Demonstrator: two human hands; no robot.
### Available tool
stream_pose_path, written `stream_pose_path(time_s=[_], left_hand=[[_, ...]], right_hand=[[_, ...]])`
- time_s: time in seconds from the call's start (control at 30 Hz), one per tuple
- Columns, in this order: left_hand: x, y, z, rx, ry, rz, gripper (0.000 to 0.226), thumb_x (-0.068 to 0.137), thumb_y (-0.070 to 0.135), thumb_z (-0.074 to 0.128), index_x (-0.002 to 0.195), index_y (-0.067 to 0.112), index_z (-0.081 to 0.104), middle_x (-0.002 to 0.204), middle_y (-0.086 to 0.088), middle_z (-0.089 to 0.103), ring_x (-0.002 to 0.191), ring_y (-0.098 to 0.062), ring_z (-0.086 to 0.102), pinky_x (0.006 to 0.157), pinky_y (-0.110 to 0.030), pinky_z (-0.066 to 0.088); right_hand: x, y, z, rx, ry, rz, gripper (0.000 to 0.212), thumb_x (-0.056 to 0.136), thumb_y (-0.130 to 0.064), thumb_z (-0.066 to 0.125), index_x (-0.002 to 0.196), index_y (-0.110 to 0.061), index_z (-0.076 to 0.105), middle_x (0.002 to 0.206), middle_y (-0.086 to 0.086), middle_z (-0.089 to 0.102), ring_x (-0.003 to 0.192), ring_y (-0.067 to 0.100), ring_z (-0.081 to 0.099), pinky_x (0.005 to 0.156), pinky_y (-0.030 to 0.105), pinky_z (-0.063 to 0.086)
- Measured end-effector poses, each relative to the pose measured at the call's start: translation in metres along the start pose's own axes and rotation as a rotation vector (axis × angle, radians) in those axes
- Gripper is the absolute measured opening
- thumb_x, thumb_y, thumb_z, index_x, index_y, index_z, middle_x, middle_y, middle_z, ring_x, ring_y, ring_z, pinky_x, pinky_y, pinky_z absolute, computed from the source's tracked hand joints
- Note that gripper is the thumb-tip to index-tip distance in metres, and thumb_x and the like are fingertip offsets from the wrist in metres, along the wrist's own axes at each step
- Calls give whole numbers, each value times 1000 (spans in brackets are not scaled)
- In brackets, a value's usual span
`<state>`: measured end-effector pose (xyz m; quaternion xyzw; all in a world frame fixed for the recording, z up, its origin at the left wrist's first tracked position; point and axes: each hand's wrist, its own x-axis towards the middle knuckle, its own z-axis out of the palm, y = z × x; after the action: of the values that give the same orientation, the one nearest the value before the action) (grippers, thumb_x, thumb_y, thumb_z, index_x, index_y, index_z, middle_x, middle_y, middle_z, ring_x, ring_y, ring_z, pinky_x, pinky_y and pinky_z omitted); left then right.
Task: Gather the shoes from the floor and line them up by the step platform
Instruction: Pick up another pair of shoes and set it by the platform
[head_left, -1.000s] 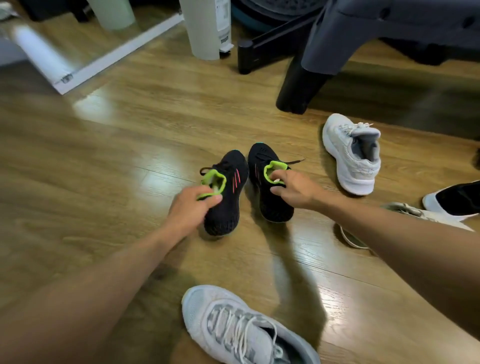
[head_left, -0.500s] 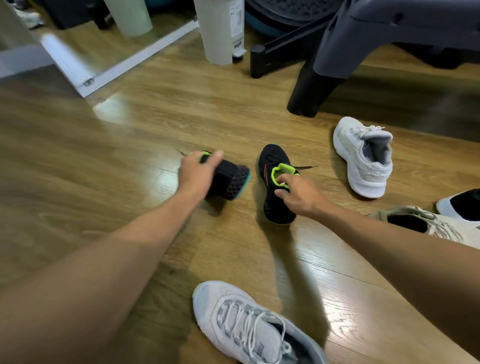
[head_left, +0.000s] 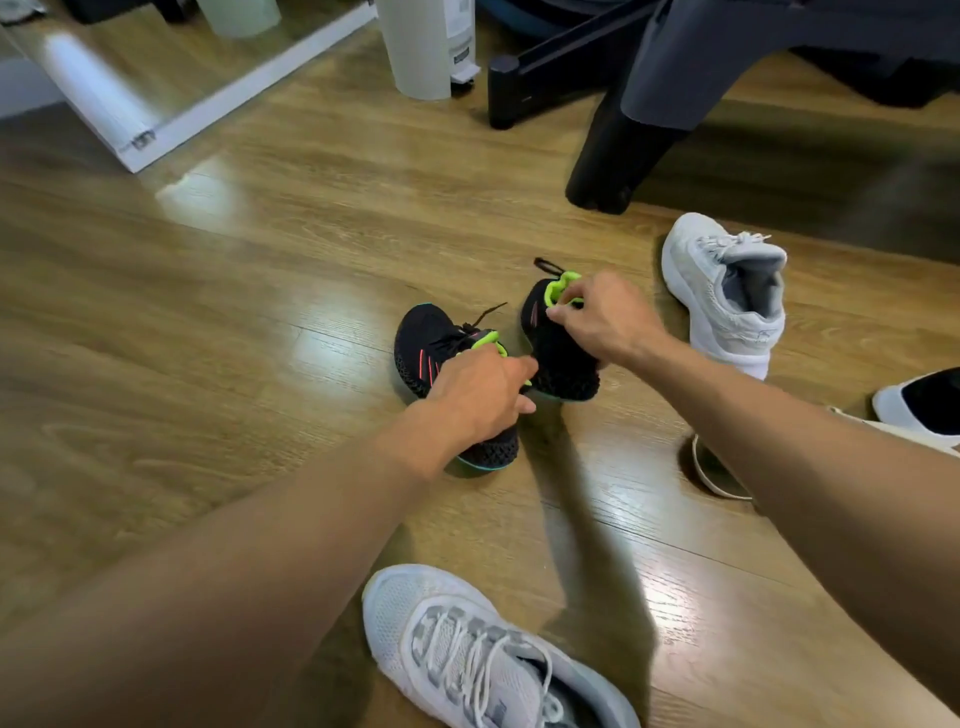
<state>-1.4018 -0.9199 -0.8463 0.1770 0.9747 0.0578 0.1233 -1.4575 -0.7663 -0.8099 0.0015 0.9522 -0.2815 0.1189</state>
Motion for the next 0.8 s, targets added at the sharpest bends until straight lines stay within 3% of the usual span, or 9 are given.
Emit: stream_pose_path(time_s=[0.17, 0.23, 0.33, 0.43, 0.5, 0.57, 0.63, 0.7, 0.8], left_hand=[[0, -10, 10, 17, 91, 165, 34, 91, 49, 52, 110, 21, 53, 94, -6, 53, 93, -27, 55, 68, -33, 42], [-3, -13, 18, 120, 106, 276, 32, 92, 48, 50, 109, 20, 53, 92, -4, 60, 100, -22, 50, 70, -32, 38], [-10, -14, 21, 320, 59, 317, 28, 94, 46, 49, 108, 22, 52, 92, 1, 67, 101, -22, 48, 79, -34, 34], [-32, -17, 13, 315, -123, 129, 23, 95, 35, 48, 116, 25, 49, 106, 1, 66, 103, -25, 56, 77, -34, 35], [-50, -22, -7, 146, -194, -117, 29, 95, 28, 50, 124, 29, 45, 114, -1, 61, 102, -29, 60, 73, -33, 38], [-72, -25, -36, -33, -203, -229, 32, 95, 23, 51, 126, 31, 44, 119, -2, 59, 106, -32, 59, 78, -36, 43], [-102, -20, -76, -152, -153, -263, 26, 93, 21, 55, 118, 26, 50, 110, -5, 63, 100, -33, 61, 74, -36, 44], [-131, -8, -127, -236, -86, -314, 16, 92, 25, 57, 108, 21, 54, 96, -9, 66, 89, -34, 64, 64, -33, 40], [-174, 11, -215, -343, -42, -467, 12, 90, 24, 58, 101, 22, 54, 86, -8, 65, 85, -33, 64, 64, -32, 42]], right_hand=[[29, -3, -40, 456, -19, 164, 20, 93, -29, 59, 100, -10, 61, 94, 15, 60, 76, 30, 64, 43, 39, 57], [37, -7, -38, 439, -78, 148, 35, 89, -31, 65, 113, -6, 57, 103, 17, 60, 81, 31, 65, 47, 39, 58], [25, -18, -15, 250, -290, 114, 40, 82, -25, 74, 111, -4, 56, 104, 17, 60, 88, 32, 65, 56, 40, 60], [-5, -25, -3, 212, -353, 147, 31, 83, -15, 72, 107, -5, 56, 105, 17, 60, 87, 32, 64, 63, 48, 60], [-29, -33, -14, 207, -347, 172, 29, 85, -11, 69, 111, -6, 58, 104, 17, 60, 83, 33, 64, 63, 49, 59], [-53, -53, -37, 104, -373, 149, 26, 87, -10, 64, 112, -5, 60, 100, 18, 61, 73, 32, 64, 54, 43, 59], [-83, -84, -65, -95, -397, 36, 20, 87, -12, 60, 105, -6, 62, 97, 16, 63, 70, 29, 61, 46, 32, 51], [-115, -122, -99, -303, -403, -93, 12, 85, -17, 58, 96, -12, 60, 94, 12, 62, 82, 29, 58, 52, 29, 35], [-161, -185, -155, -471, -386, -254, 11, 86, -21, 54, 97, -19, 55, 93, 12, 61, 84, 30, 55, 62, 29, 31]])
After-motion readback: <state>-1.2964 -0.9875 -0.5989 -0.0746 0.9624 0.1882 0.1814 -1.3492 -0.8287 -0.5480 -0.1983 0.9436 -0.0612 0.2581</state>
